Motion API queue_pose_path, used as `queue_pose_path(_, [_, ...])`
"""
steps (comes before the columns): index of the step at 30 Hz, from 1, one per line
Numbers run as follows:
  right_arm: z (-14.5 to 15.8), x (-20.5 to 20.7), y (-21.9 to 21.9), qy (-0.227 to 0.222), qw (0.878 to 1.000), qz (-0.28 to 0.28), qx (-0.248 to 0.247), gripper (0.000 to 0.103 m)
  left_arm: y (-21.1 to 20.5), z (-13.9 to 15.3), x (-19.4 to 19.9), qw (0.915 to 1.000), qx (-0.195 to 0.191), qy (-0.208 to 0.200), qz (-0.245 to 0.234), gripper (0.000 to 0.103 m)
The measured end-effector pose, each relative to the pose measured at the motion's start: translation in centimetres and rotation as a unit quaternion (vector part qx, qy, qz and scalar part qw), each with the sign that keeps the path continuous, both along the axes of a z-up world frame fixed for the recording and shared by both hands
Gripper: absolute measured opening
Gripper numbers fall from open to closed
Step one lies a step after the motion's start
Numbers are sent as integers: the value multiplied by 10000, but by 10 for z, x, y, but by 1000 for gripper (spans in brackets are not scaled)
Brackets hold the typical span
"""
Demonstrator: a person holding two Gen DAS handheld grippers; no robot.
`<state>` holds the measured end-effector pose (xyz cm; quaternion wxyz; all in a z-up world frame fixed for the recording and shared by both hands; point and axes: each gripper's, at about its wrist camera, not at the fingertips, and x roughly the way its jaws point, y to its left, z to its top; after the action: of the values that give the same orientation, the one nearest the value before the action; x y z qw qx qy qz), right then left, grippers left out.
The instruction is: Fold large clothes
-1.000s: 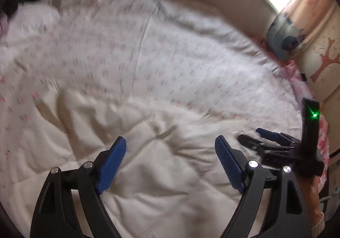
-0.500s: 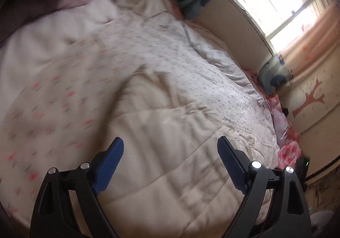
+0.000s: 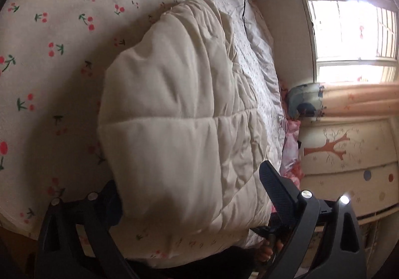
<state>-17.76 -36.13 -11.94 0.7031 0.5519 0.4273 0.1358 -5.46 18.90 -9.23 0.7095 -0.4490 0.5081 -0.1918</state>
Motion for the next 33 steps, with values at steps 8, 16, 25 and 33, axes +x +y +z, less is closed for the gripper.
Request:
queue_pose_path(8, [21,-6,0,-497,9979,-51,-405,32,1,13,-5,9998,120,-161,88,77])
queue_pose_path(16, [11,-19,-3,-571,9979,-204,-235,31,-21,3,29,9961,705,403,-350,94])
queue_pose_path(25, [9,-62,-20,-229,9980,-107,-587,36,-60,55,-12,9783,1786,-829,-638,52])
queue_pose_path(33, [75,-94,-30,-288,9680,-973,-2294,47,-64,41,-9,9676,2344,-874,-333,84])
